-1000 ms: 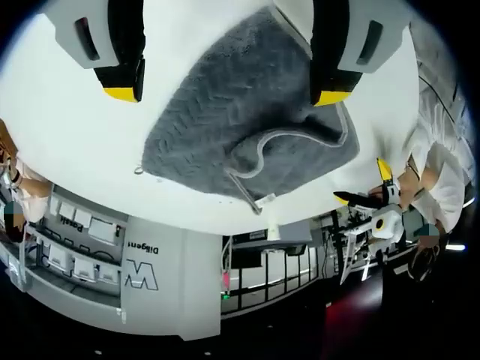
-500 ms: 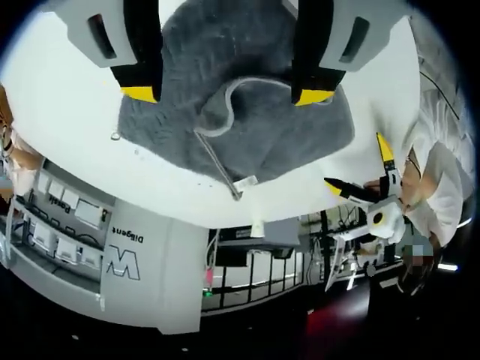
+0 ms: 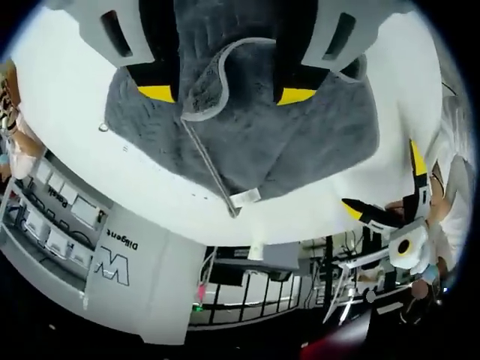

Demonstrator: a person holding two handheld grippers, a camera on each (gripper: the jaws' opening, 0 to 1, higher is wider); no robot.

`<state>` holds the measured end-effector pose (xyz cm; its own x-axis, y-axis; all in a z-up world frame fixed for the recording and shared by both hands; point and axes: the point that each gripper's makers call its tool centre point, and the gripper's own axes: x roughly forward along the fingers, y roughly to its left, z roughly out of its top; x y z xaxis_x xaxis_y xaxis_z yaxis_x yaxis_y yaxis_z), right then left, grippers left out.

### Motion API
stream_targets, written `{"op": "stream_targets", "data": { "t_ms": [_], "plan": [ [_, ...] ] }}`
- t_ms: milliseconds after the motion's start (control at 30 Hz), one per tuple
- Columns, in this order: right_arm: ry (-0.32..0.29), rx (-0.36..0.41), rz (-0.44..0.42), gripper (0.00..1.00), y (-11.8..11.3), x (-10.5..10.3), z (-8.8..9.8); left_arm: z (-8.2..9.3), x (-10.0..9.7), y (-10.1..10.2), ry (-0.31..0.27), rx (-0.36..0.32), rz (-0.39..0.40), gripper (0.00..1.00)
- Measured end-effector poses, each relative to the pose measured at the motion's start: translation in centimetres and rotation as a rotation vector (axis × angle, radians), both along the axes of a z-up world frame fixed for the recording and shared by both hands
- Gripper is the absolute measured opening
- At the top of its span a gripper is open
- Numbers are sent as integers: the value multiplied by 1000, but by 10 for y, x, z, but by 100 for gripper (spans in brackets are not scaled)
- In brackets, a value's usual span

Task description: Open the folded towel by lifting each exposed corner and separating the folded layers until the towel lies flat within the target outline without major curled edges

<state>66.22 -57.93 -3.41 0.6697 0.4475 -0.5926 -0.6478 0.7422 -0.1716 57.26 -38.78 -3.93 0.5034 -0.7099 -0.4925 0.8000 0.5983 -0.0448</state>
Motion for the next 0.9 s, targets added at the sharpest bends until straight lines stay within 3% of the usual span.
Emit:
{"op": "stream_targets", "data": {
  "t_ms": [233,333,533,900],
  "plan": [
    [-26,13,-34,18,-12,6,1,-2,-2,-3,9,-5,-13,96],
    [-47,35,-43,0,-17,10,3,-3,0,-2,10,-4,-10,96],
    [-41,97,-52,0,-21,9,4,-4,1,0,11,2,-3,96],
    [-63,134,-23,0,-11,6,13,-5,-1,0,7,15,-11,95]
  ]
}}
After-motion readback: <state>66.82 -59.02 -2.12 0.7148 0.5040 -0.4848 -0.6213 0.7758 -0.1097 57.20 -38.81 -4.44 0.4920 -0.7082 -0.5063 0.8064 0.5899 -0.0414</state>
